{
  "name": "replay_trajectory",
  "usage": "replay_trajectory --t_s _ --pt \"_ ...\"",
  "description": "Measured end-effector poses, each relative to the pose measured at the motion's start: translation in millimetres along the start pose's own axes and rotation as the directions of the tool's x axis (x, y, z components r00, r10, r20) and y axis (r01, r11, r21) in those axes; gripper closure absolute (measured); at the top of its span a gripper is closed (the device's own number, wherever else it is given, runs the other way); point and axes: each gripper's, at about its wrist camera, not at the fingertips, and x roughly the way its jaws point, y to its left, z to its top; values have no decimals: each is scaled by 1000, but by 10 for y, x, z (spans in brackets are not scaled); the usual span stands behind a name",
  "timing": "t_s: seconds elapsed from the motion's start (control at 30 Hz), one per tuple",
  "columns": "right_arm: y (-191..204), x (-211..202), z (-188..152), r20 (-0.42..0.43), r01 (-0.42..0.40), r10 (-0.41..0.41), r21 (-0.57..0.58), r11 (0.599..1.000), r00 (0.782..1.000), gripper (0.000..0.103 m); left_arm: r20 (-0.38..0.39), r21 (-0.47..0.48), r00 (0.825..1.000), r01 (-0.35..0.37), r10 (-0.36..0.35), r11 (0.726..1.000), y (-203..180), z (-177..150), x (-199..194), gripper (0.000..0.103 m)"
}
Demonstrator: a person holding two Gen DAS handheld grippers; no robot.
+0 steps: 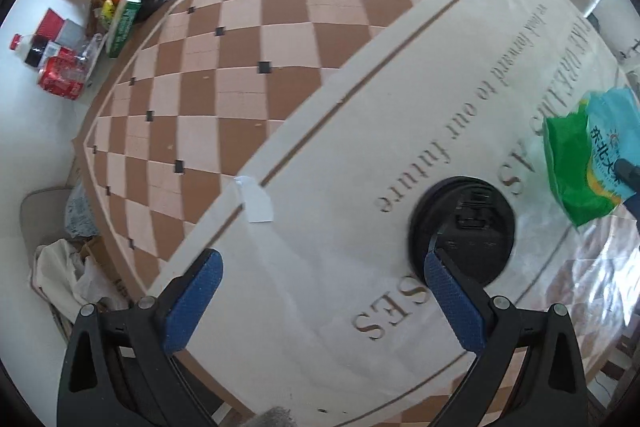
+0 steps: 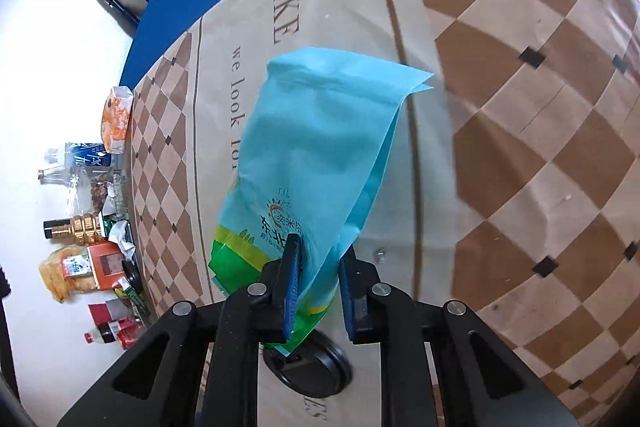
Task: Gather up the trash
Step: 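Grasp the black round lid with the left gripper while the right gripper grasps the green-blue snack bag, then carry the black lid and snack bag over the bin and release both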
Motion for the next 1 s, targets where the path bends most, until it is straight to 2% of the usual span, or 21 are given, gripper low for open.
replay_trajectory --t_s 0.07,0.17,0.27,0.43,0.53,0.57,0.6,0.83,1.0 --pt "-182 -184 47 4 24 -23 -38 999 1000 85 -24 32 997 69 -68 997 -146 1 20 0" --pt "-575 -407 56 -44 56 -59 -70 996 997 85 -69 81 991 124 -119 989 -368 -11 98 0" --pt "-910 -492 18 -105 87 -96 -87 992 990 85 -117 133 985 143 -128 981 -594 -36 219 0" --pt "-1199 -559 -49 -111 106 -114 -74 992 987 85 -155 173 981 144 -117 974 -865 -32 374 1" --pt "-1190 -555 -67 -98 121 -129 -85 989 987 85 -146 179 984 126 -100 976 -927 3 424 3" --pt "-1179 -552 -69 -93 127 -136 -90 988 986 85 -131 179 987 119 -96 977 -930 13 426 15" --pt "-1170 -549 -69 -89 130 -139 -96 987 986 85 -117 183 990 98 -77 978 -941 9 425 17" --pt "-1126 -548 -66 -84 133 -142 -104 986 986 85 -78 191 992 113 -100 975 -892 -24 356 20" --pt "-1023 -624 -103 -73 112 -123 -134 985 990 85 -9 205 995 97 -98 974 -907 -119 90 20"
